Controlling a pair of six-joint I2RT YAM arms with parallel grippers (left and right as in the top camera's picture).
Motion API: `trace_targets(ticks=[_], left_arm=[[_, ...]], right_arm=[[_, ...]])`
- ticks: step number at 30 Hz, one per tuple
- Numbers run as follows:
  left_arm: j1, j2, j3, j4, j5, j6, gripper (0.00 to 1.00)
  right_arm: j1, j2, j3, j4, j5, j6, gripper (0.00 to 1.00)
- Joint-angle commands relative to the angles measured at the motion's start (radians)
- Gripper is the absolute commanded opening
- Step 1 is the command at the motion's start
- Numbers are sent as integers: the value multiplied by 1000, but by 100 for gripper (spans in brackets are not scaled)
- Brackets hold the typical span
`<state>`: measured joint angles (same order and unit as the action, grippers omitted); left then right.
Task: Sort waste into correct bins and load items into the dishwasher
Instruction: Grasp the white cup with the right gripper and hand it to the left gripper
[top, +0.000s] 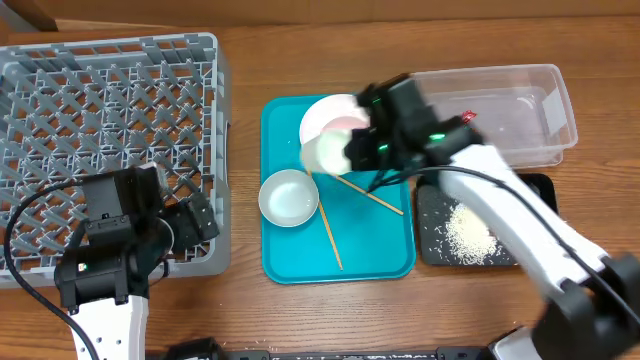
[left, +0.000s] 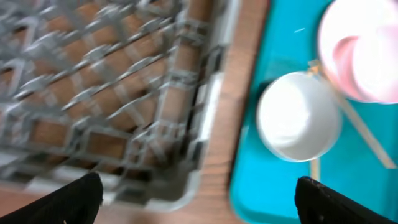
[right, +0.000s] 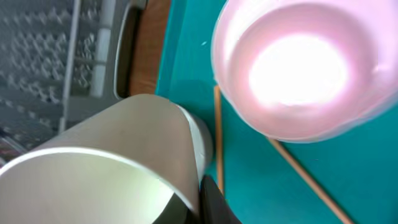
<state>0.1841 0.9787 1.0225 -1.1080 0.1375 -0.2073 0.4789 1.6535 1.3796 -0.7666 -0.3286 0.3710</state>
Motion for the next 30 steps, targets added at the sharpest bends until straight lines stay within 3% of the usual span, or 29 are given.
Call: trace_targets(ticks=[1,6,14,20,25,30], left_arm=[[-17,10,25,72,272,6,100],[-129,80,25,283,635,21,100],[-321,187,25,618,984,20,100],[-365,191,25,741,1099,16,95],[-368,191,25,754,1115,-5,88],[-368,191,25,754,1117,-19,87]], right_arm=[[-92,-68,26,-88,-137,-9,4],[-130,-67,15,-132,-568,-91,4],[-130,-67,15,-79,-935,-91,4],[-130,-67,15,-56,-995,-86,4],[-130,-67,15,-45,-1001,-86,4],[-130,-67,15,8,-1002,-52,4]])
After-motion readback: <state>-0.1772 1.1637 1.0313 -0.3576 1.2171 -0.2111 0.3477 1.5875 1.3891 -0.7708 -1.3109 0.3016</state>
